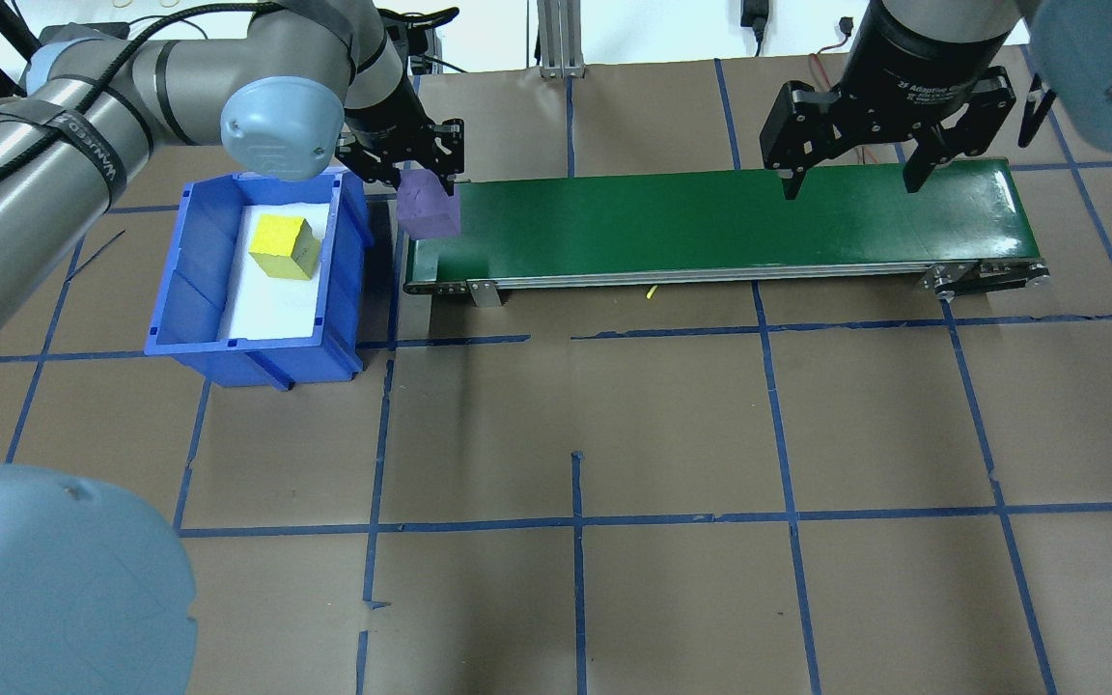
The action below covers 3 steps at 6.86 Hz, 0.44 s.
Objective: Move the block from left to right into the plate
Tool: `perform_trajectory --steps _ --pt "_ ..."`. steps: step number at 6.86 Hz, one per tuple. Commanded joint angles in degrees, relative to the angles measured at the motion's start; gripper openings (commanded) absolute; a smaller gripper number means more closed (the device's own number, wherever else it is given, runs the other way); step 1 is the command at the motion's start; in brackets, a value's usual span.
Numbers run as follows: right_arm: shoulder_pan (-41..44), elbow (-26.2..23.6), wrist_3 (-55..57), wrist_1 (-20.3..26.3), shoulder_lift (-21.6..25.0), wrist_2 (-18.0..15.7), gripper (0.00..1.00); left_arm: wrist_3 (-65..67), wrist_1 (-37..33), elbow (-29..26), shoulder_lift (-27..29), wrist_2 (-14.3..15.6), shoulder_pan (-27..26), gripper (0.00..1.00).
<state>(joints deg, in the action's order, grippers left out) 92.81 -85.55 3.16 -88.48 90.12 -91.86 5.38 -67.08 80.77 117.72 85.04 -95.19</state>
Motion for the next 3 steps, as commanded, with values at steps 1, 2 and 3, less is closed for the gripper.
perform_trajectory --steps 1,2,3 --pt "0.08 0.03 -0.08 -0.02 -0.03 0.02 1.00 0.33 1.60 0.70 0.84 -0.22 -0.78 0.30" --pt "-0.09 -0.05 -0.08 -0.02 -0.03 0.02 1.00 0.16 2.12 0.88 1.19 -0.31 -1.13 0.32" --pt "0.08 -0.05 -0.08 -0.02 -0.03 0.02 1.00 -0.02 4.56 1.83 2.15 -0.31 -1.14 0.34"
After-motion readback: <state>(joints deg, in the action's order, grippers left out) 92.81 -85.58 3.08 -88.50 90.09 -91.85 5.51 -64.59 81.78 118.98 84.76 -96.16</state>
